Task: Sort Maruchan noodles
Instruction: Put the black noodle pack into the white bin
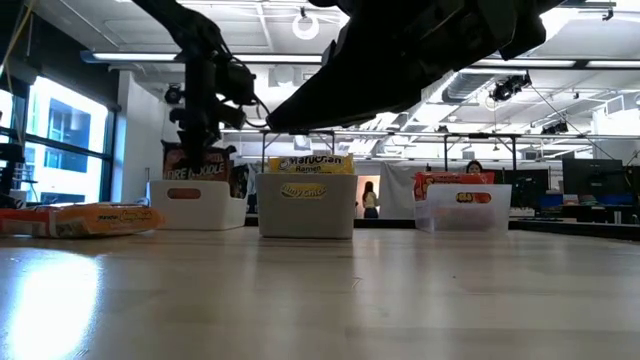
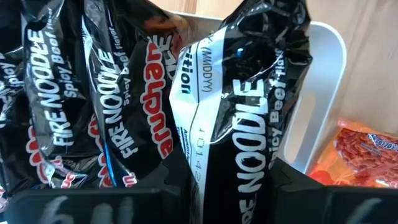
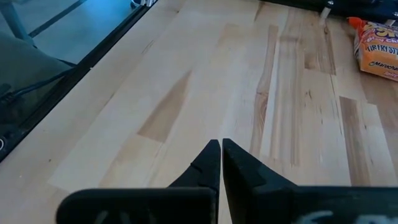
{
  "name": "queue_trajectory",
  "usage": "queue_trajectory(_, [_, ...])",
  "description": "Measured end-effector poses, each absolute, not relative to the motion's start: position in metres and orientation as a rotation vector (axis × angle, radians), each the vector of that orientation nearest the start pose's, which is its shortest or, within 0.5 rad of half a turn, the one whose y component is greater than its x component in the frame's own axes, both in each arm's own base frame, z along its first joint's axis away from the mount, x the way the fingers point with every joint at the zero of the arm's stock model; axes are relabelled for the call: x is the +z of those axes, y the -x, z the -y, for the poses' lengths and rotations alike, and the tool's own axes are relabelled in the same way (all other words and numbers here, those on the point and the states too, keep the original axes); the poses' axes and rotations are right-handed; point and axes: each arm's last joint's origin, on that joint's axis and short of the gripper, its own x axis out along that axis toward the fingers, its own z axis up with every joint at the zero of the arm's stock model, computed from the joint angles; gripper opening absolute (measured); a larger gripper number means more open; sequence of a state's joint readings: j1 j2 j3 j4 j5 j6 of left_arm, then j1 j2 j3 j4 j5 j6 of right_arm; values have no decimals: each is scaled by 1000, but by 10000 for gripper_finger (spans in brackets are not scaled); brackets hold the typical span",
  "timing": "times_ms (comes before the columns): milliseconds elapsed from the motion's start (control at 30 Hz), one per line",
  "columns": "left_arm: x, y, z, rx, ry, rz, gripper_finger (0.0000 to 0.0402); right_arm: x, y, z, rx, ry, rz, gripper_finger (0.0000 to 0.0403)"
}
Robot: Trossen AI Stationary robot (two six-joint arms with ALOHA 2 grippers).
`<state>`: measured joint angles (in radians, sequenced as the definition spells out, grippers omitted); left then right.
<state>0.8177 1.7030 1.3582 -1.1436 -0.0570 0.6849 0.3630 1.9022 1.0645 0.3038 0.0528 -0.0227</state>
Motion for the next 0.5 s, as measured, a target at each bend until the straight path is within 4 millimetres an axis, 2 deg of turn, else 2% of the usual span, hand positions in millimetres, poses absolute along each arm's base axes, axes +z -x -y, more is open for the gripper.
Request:
queue_trajectory(333, [239, -217, -233, 191, 12, -1523, 80, 161, -372, -140, 304, 117, -533, 0])
queue_trajectory(500, [224, -214, -230, 177, 22, -1539, 81, 161, -372, -140, 304, 117, -534, 0])
